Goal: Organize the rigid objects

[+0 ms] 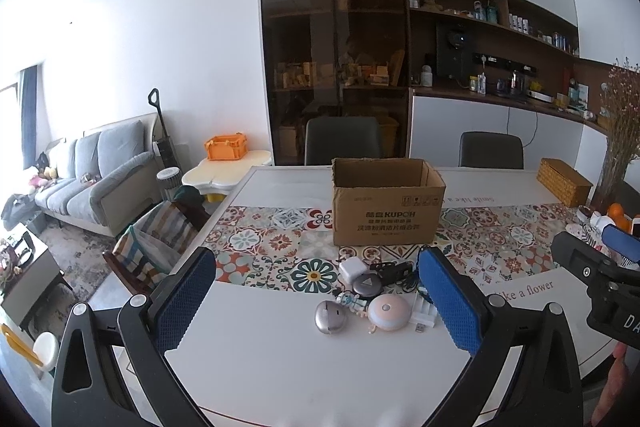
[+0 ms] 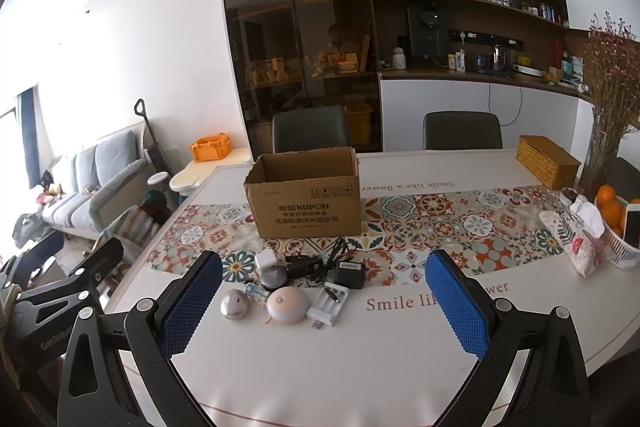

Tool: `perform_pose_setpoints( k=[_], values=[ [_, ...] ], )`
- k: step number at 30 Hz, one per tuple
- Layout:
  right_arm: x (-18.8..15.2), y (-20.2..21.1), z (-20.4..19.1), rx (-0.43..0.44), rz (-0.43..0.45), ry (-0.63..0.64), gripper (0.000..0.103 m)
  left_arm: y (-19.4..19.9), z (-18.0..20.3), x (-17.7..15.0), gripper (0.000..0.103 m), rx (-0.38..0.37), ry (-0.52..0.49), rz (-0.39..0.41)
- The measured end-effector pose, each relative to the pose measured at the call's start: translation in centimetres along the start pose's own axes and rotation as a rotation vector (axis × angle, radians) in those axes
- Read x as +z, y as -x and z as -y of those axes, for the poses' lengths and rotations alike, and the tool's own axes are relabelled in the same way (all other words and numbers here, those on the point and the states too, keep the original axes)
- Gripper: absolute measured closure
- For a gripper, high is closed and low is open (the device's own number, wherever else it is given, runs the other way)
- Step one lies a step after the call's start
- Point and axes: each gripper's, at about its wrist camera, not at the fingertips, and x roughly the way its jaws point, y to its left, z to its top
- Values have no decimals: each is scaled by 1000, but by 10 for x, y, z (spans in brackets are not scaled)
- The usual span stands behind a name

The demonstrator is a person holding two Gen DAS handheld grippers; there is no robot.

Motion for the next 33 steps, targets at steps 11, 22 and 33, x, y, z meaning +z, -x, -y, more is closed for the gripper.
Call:
perform_pose_setpoints(
  k=[11, 22, 33],
  values=[
    [1, -1, 3, 5, -3, 0, 1, -2, 2, 4, 0, -7, 4, -1],
    [2, -3, 3, 6, -2, 0, 1, -1, 2, 5, 0, -12, 5, 2],
    [3, -4, 2, 3, -4, 1, 1, -3, 2, 7, 0, -19, 4, 2]
  ],
)
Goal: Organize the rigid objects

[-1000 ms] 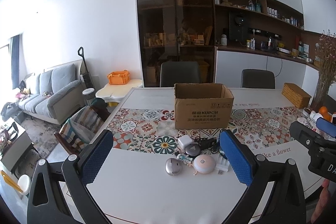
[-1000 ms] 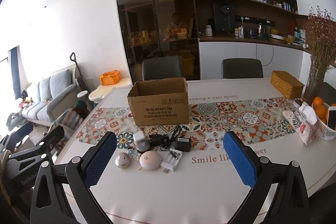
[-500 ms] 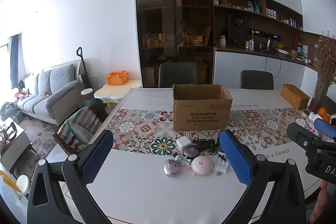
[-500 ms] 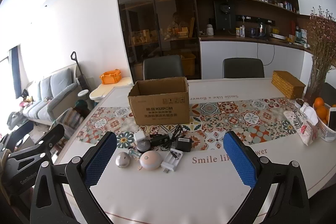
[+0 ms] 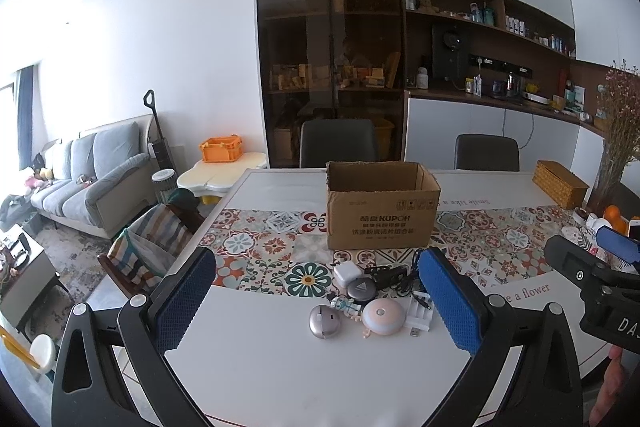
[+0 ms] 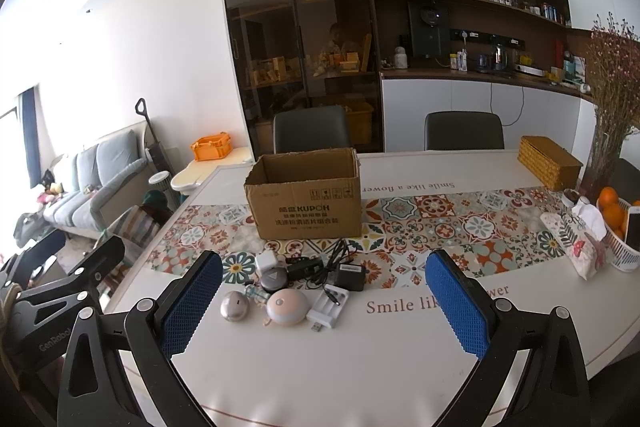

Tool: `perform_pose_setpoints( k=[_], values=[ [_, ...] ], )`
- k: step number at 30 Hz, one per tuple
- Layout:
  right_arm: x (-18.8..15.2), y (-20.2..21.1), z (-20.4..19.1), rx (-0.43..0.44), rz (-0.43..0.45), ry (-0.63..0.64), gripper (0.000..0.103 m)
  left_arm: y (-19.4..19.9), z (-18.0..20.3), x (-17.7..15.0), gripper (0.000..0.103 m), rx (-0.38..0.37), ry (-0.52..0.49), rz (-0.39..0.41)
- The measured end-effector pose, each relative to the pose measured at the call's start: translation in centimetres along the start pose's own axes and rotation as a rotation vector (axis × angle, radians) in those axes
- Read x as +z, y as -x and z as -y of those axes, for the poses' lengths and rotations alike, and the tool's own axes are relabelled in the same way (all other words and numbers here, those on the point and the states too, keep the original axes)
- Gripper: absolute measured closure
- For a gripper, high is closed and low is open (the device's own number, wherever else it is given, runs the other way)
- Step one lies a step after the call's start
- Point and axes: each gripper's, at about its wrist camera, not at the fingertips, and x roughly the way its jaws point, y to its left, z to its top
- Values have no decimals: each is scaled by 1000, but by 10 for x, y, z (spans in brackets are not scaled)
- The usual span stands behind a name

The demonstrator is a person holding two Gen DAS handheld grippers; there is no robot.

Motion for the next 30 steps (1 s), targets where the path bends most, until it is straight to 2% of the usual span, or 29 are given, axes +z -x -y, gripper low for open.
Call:
perform_pose_setpoints(
  k=[22, 26, 30],
  values=[
    [1, -2, -1, -3, -4, 2, 1, -1, 3, -3, 0, -7, -4, -2],
    [-4, -6, -3, -1, -22, 6, 1, -8, -1, -12, 0, 1, 2, -34],
    [-14, -21, -6, 6, -72, 14, 1, -27, -7, -28, 0, 6, 8, -99]
  ],
)
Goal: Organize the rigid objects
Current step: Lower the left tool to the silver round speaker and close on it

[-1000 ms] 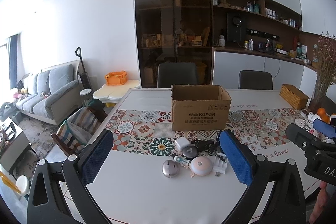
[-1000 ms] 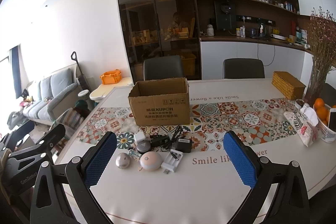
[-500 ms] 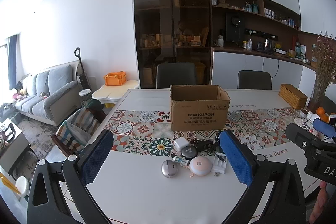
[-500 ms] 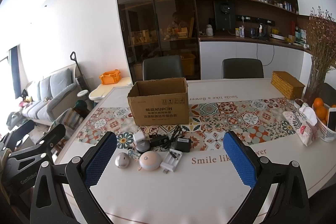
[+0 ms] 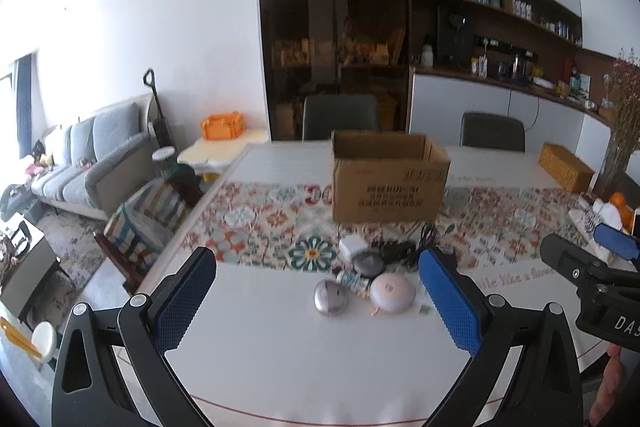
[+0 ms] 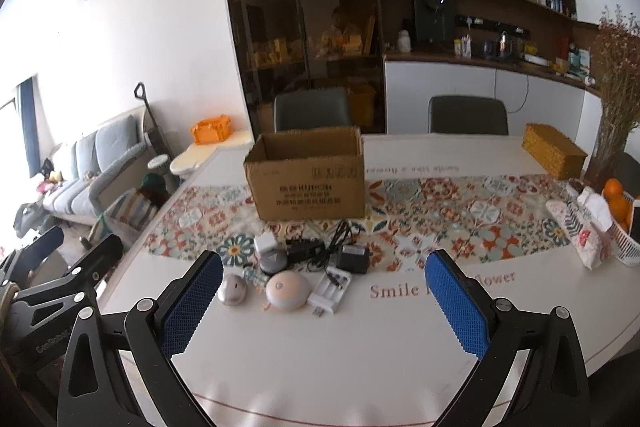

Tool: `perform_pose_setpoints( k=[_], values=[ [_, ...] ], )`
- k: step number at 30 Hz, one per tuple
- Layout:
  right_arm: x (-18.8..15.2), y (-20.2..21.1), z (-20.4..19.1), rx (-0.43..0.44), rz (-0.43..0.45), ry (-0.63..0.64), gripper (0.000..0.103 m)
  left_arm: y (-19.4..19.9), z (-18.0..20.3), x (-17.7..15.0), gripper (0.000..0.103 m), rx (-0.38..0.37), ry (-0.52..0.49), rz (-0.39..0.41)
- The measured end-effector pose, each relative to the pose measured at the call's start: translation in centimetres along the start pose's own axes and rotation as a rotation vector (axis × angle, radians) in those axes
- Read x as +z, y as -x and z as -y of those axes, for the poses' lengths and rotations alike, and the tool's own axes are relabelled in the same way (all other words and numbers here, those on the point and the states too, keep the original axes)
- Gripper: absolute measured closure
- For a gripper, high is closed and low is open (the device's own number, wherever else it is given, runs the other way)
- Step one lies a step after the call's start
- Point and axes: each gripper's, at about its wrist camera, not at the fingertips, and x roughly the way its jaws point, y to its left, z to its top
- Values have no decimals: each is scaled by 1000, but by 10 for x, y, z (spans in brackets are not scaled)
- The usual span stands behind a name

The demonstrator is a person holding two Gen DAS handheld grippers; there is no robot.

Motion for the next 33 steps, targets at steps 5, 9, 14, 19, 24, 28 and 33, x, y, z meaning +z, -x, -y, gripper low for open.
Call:
perform_pose_setpoints(
  k=[5, 9, 14, 19, 24, 28, 33],
  values=[
    [-13, -27, -6, -7, -66, 24, 1, -27, -3, -17, 0, 8, 1, -43],
    [-23, -48, -8, -7, -104, 40, 1, -51, -2, -30, 0, 6, -8, -62],
    [-37, -77, -11, 13, -147, 66, 1, -91, -3, -46, 0, -1, 6, -131],
    [-49, -112, -10, 6, -195, 70, 1, -127, -1, -64, 0, -9, -3, -189],
    [-58, -143, -10, -2, -238, 77, 1, -156, 2, -75, 1, -18, 1, -241],
    [-65, -165, -11, 1, -272, 82, 1, -178, 4, -80, 5, -26, -1, -278],
    [-71, -184, -10, -4, -308, 70, 1, -200, 8, -82, 12, -22, -16, -310]
  ],
)
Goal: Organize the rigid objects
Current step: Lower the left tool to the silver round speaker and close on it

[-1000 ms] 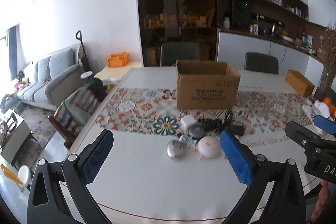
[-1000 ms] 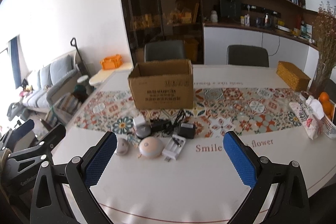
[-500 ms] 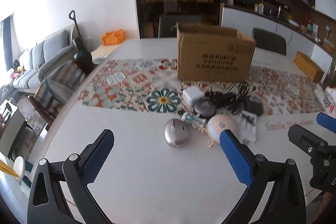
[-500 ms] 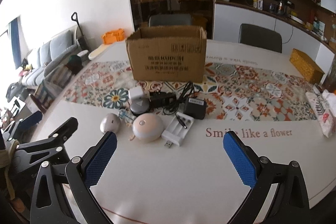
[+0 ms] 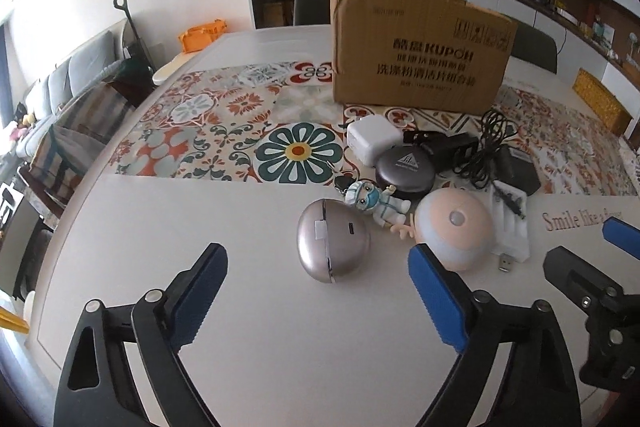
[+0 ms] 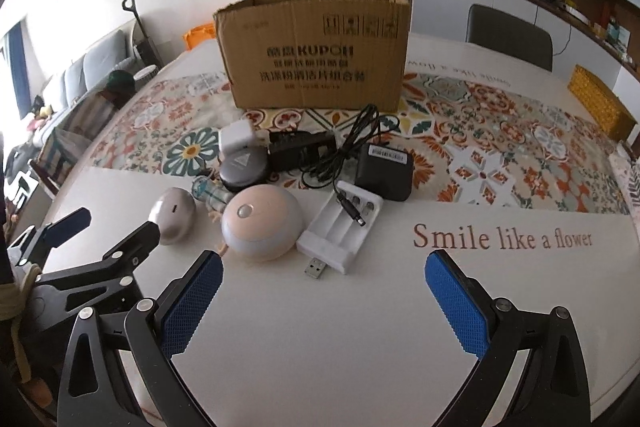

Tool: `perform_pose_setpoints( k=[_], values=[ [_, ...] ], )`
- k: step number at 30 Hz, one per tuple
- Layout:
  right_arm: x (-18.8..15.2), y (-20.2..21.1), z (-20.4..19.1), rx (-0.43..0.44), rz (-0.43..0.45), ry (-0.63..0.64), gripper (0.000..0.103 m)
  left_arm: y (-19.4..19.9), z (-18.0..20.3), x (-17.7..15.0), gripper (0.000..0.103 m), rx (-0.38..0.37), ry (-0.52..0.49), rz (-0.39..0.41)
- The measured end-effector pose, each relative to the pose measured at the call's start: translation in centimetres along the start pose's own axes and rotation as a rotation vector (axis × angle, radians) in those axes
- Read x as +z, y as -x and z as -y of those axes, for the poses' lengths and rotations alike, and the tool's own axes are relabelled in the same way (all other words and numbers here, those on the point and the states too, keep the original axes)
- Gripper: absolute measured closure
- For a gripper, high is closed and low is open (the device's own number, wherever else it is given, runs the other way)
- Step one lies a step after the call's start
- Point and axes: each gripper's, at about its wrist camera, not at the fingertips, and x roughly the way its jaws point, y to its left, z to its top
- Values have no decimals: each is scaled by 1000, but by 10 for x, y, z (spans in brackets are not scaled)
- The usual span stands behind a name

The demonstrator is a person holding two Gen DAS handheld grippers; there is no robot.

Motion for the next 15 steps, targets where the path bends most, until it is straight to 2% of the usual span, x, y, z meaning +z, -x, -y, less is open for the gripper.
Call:
perform_pose_setpoints(
  k=[5, 15],
  values=[
    [4, -11, 3, 0, -15, -4, 1, -21, 5, 2, 23, -10, -5, -42],
    [11, -34, 8, 4, -46, -9, 1, -47, 9, 3, 33, 16, -28, -77]
  ],
)
